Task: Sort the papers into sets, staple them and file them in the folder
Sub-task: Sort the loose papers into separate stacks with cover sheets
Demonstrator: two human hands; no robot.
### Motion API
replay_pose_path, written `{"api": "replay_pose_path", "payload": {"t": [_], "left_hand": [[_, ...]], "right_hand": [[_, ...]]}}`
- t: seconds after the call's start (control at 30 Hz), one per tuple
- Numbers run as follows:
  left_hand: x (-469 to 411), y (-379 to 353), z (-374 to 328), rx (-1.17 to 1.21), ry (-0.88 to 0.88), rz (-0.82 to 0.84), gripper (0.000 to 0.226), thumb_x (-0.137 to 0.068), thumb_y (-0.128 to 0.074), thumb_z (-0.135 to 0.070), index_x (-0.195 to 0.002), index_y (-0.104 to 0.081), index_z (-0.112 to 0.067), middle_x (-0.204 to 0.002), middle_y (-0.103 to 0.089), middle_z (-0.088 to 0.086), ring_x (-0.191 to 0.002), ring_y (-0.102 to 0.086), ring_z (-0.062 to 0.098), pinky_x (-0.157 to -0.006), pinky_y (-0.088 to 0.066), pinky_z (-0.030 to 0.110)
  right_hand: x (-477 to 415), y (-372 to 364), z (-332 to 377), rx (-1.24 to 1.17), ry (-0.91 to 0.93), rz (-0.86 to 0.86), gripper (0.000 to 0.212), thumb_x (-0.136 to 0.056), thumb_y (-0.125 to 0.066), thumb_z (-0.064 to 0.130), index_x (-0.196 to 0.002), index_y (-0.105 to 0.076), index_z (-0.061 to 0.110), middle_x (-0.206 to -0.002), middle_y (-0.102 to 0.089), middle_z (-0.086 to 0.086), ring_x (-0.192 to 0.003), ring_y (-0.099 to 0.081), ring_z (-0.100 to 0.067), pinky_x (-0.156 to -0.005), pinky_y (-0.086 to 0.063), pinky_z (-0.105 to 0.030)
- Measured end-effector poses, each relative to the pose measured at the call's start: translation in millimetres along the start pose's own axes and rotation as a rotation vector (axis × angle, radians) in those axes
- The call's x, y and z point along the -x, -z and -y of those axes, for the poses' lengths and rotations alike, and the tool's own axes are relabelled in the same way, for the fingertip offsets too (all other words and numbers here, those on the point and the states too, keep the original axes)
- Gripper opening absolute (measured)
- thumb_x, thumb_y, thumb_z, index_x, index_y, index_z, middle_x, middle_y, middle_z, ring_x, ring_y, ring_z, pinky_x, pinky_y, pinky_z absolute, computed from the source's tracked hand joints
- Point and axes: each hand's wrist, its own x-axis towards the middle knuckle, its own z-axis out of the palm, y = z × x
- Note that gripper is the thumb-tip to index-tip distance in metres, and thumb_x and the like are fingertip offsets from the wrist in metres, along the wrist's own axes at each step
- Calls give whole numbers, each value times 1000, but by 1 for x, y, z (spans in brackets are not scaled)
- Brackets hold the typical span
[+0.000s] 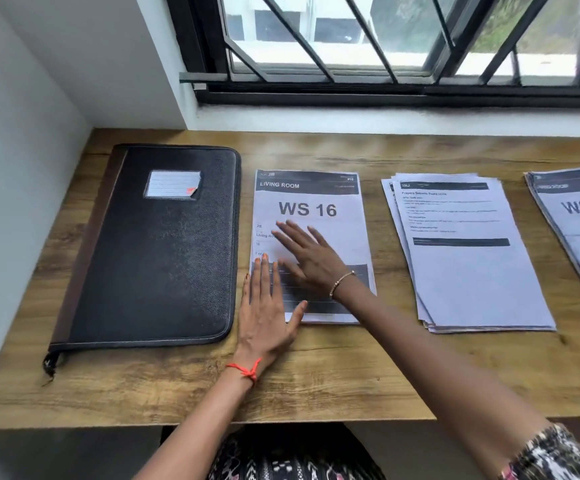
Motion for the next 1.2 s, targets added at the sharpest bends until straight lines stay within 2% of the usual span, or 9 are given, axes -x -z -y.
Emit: {"api": "replay_pose_path", "payload": {"t": [0.1,0.27,0.4,0.5,0.63,0.73,0.9,1.07,1.2], "left_hand": [[2,-4,-1,8,47,7,83,-91,-19,-57,-138,-34,9,-147,-29,27,-138,-28,36,-114,-6,36],[4,-6,-1,52,70,-33,84,-85,-31,-53,-140,-28,10,-149,-24,26,-140,-23,35,-114,-4,35],[2,-8,-3,80,87,-46,88,-79,-34,-53,-140,-27,10,-149,-23,26,-140,-22,36,-113,-8,37],[-2,-7,-4,109,121,-73,89,-76,-27,-52,-143,-21,6,-153,-16,22,-142,-16,32,-115,-9,36],[-12,-2,-6,151,147,-78,90,-72,-8,-49,-147,-6,1,-156,3,15,-145,1,25,-114,4,31],[-15,-1,-8,154,145,-100,88,-73,-6,-45,-146,-5,4,-156,2,17,-145,2,26,-113,8,30],[-28,-1,-1,176,143,-148,81,-77,-9,-39,-146,-16,4,-155,-11,17,-144,-11,27,-116,-2,31],[-38,-3,7,205,121,-146,78,-80,-7,-38,-147,-11,2,-156,-4,16,-145,-2,24,-114,9,25],[-38,-6,5,174,136,-144,76,-84,-6,-40,-147,-10,1,-156,-3,15,-145,-2,24,-115,7,26]], "right_hand": [[10,-21,4,96,31,40,72,-85,-2,53,-147,-18,21,-156,-12,4,-144,-8,-13,-113,6,-32],[11,-30,3,165,20,-39,57,-93,-22,44,-142,-36,17,-148,-36,0,-137,-34,-20,-110,-7,-35],[11,-30,3,156,31,-51,58,-94,-21,45,-142,-35,16,-148,-35,0,-137,-32,-19,-110,-7,-35],[11,-31,4,150,21,-61,58,-94,-20,46,-141,-38,16,-147,-38,-1,-135,-36,-19,-109,-10,-36],[11,-29,5,160,12,-61,55,-96,-20,43,-138,-42,15,-144,-43,-1,-132,-41,-18,-109,-9,-34],[11,-29,5,160,11,-60,55,-96,-20,41,-138,-42,15,-144,-43,-1,-132,-42,-17,-110,-5,-33],[10,-30,4,180,22,-78,53,-93,-26,36,-138,-42,13,-144,-43,-2,-132,-42,-19,-110,-9,-35],[10,-32,3,179,25,-67,53,-95,-24,36,-140,-38,14,-146,-39,-1,-135,-37,-18,-109,-14,-39],[11,-34,3,159,15,-57,53,-95,-24,34,-142,-36,14,-148,-36,-1,-137,-33,-17,-111,-10,-37]]}}
